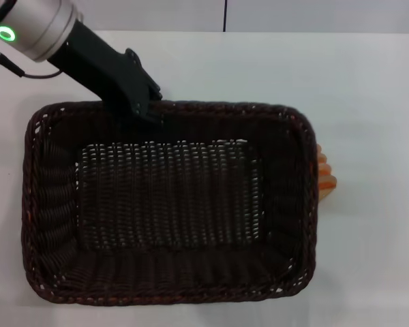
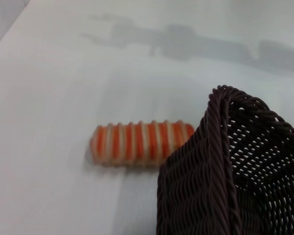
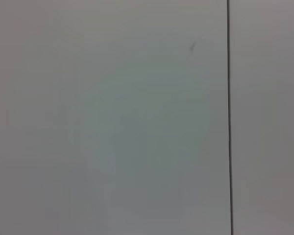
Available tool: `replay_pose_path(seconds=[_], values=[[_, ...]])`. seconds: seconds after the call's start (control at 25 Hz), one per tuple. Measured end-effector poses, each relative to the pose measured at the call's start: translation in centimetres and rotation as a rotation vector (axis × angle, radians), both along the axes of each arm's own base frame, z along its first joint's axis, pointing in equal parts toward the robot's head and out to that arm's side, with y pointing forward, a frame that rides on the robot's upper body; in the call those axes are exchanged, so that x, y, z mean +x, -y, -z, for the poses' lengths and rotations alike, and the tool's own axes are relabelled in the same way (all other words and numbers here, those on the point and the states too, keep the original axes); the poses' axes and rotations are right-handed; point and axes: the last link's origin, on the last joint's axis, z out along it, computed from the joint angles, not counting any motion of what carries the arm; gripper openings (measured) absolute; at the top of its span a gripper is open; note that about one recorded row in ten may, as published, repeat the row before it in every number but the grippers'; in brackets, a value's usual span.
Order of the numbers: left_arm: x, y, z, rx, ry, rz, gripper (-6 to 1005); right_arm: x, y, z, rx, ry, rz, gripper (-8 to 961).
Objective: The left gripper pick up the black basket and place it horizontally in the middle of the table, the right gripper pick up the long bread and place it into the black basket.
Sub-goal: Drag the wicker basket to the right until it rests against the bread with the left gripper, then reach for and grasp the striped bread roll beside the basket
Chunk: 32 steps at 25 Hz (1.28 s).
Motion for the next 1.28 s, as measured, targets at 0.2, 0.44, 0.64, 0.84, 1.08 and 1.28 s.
replay_pose_path(seconds=[0.2, 0.44, 0.64, 0.84, 1.08, 1.28], values=[[-0.8, -0.1, 0.0, -0.008, -0.019, -0.011, 269, 0.0, 0.1, -0.1, 0.002, 0.000, -0.001, 679], [-1.2, 0.5, 0.1, -0.056, -0.048, 0.005, 283, -0.1, 0.3, -0.2, 0.004, 0.000, -0.001, 680], [-1.1, 0.3, 0.7, -0.031, -0.044, 0.022, 295, -0.2, 0.6, -0.2, 0.006, 0.000, -0.001, 680], [-1.1, -0.2, 0.8, 0.026, -0.019, 0.032, 378, -0.3, 0.9, -0.2, 0.007, -0.003, 0.000, 680], [-1.3, -1.2, 0.0, 0.135, 0.038, 0.022, 577, -0.4, 1.1, -0.1, 0.004, -0.006, -0.002, 680], [-1.9, -2.7, -4.7, 0.432, 0.336, -0.028, 631, -1.5, 1.2, 0.1, -0.016, -0.012, -0.021, 680]])
